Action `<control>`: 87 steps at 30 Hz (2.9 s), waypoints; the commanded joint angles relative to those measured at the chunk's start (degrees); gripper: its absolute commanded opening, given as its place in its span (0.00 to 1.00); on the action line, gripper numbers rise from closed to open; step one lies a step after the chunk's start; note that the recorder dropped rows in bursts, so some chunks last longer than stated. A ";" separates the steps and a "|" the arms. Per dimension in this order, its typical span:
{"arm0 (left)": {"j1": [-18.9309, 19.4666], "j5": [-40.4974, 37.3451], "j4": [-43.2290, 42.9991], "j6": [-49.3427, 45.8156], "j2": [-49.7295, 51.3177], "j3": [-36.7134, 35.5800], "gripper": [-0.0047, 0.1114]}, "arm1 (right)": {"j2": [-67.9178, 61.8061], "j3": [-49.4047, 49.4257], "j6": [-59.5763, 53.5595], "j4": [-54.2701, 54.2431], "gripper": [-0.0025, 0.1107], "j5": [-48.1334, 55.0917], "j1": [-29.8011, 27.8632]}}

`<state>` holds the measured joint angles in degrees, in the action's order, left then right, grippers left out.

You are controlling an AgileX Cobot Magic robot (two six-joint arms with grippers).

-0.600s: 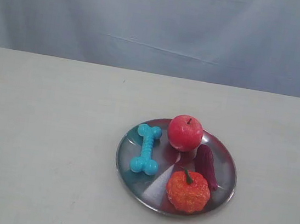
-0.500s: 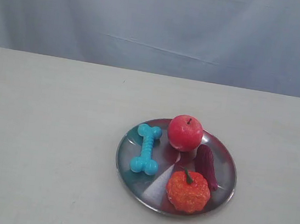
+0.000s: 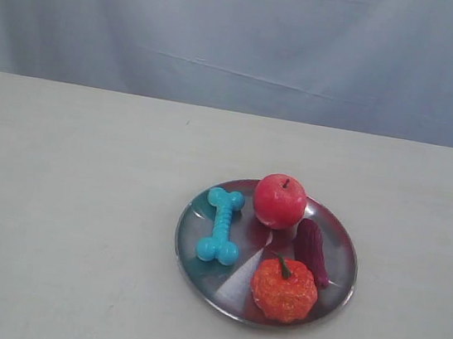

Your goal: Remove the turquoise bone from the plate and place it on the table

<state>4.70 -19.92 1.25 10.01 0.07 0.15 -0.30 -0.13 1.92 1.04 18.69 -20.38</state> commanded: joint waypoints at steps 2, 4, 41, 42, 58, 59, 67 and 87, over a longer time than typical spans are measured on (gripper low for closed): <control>-0.28 0.29 0.24 0.22 -0.07 -0.15 0.04 | 0.30 0.13 -0.46 1.92 0.02 -12.70 -0.02; -0.28 0.29 0.24 0.22 -0.07 -0.15 0.04 | 0.30 0.13 -0.46 1.92 0.02 -18.00 -0.02; -0.28 0.29 0.24 0.22 -0.07 -0.15 0.04 | -26.12 -27.47 45.25 14.07 0.02 -21.06 3.18; -0.28 0.29 0.24 0.22 -0.07 -0.15 0.04 | -30.20 -29.94 45.25 15.05 0.02 -19.25 5.42; -0.28 0.29 0.24 0.22 -0.07 -0.15 0.04 | -90.86 -81.60 19.20 8.90 0.02 22.78 36.95; -0.28 0.29 0.24 0.22 -0.07 -0.15 0.04 | -93.73 -84.62 15.44 5.90 0.02 24.28 36.82; -0.28 0.29 0.24 0.22 -0.07 -0.15 0.04 | -113.84 -99.31 9.97 -1.04 0.02 38.98 35.31; -0.28 0.29 0.24 0.22 -0.07 -0.15 0.04 | -129.18 -101.40 14.42 1.36 0.49 32.35 33.15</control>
<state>4.70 -19.92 1.25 10.01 0.07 0.15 -128.98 -101.09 14.55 0.37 52.80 13.08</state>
